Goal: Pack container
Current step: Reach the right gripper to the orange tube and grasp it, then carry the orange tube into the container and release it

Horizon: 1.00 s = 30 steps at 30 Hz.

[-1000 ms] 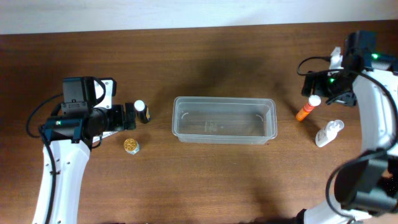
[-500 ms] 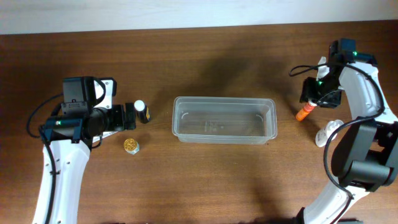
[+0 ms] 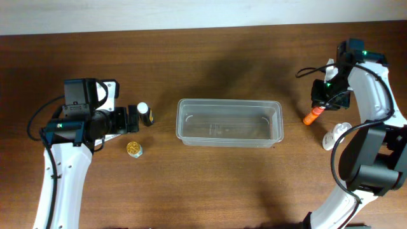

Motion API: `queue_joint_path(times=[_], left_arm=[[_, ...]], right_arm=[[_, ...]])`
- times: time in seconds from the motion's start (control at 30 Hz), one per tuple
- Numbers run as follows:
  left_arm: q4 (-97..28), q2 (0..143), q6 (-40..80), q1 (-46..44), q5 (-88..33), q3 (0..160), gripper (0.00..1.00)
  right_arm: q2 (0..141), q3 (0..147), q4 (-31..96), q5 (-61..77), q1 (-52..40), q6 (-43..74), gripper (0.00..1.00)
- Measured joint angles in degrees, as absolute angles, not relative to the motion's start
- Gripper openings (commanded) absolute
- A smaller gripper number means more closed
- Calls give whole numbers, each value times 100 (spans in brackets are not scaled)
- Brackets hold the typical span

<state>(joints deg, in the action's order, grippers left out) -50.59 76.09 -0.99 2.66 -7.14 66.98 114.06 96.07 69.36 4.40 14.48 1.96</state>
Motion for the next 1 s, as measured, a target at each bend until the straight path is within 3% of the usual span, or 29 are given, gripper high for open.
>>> queue_joint_path(times=[0.3, 0.63, 0.8, 1.0], left_arm=[[-5057, 7609, -99, 266, -714, 6698, 99], [-5033, 7609, -99, 266, -714, 6698, 99], [-5030, 7609, -99, 266, -714, 6698, 99], [-5026, 7609, -99, 266, -714, 6700, 99]], right_arm=[[11041, 10683, 8211, 438, 1125, 73, 25], [9717, 10989, 8506, 528, -521, -36, 25], [9821, 10665, 8162, 548, -930, 40, 25], [9983, 9277, 6709, 548, -1017, 139, 26]])
